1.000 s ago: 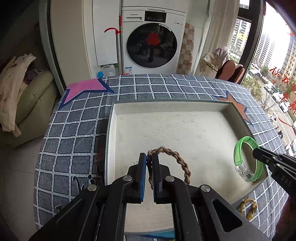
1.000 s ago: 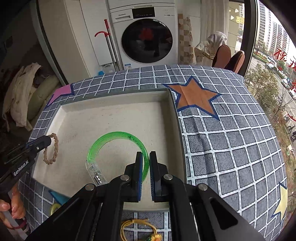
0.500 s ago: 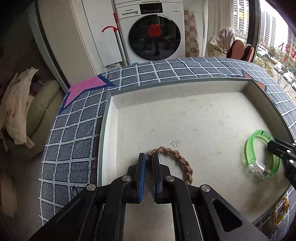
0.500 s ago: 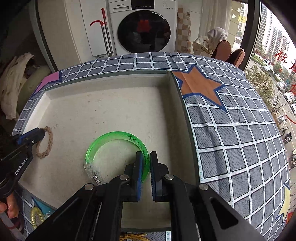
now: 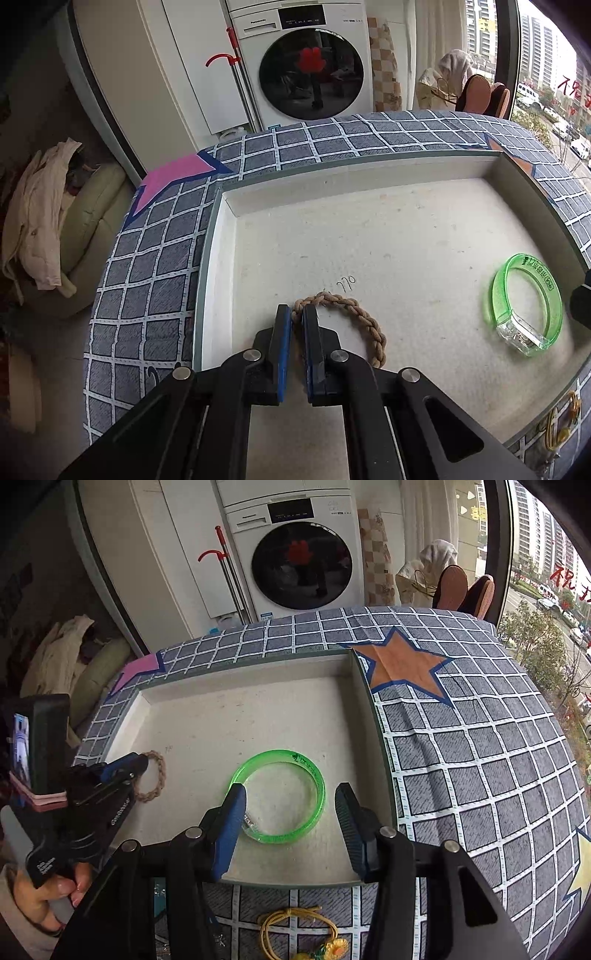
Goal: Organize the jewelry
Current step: 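Open the left tool to drop the braided bracelet into the tray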
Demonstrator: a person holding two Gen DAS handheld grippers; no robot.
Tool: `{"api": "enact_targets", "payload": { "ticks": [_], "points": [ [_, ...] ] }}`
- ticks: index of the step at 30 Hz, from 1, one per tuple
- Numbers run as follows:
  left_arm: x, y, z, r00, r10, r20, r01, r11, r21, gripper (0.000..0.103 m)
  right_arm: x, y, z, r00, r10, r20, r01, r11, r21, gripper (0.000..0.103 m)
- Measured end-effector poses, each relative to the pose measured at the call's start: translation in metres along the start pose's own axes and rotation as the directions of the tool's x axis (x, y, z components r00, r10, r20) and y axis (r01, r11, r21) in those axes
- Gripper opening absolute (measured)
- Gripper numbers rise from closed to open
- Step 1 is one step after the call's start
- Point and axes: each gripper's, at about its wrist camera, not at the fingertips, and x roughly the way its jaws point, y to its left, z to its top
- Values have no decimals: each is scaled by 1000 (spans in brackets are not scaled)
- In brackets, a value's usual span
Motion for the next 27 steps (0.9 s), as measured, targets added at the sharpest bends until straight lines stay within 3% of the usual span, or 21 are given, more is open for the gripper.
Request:
{"api": "enact_targets", "payload": {
  "ticks": [18,19,20,21,23,27],
  "points": [
    [-18,3,7,998,-24,64,26,999,-36,27,-29,-14,-17,999,40,37,-42,997,63,54],
    [-20,3,8,997,-24,68,26,999,-36,31,-29,-15,-17,998,41,38,-43,997,65,54],
    [-21,3,8,997,-21,70,24,999,-37,77,-29,-15,-18,998,40,39,-42,997,65,54],
    [-23,3,9,997,-9,73,12,999,-47,103,-29,-15,-18,998,39,38,-42,997,65,54],
    [-27,5,9,993,20,120,-13,998,-59,103,-29,-15,-20,998,42,38,-44,997,67,54],
    [-26,4,10,990,2,139,5,999,-53,103,-30,-18,-21,998,42,37,-45,996,73,54]
  ]
}}
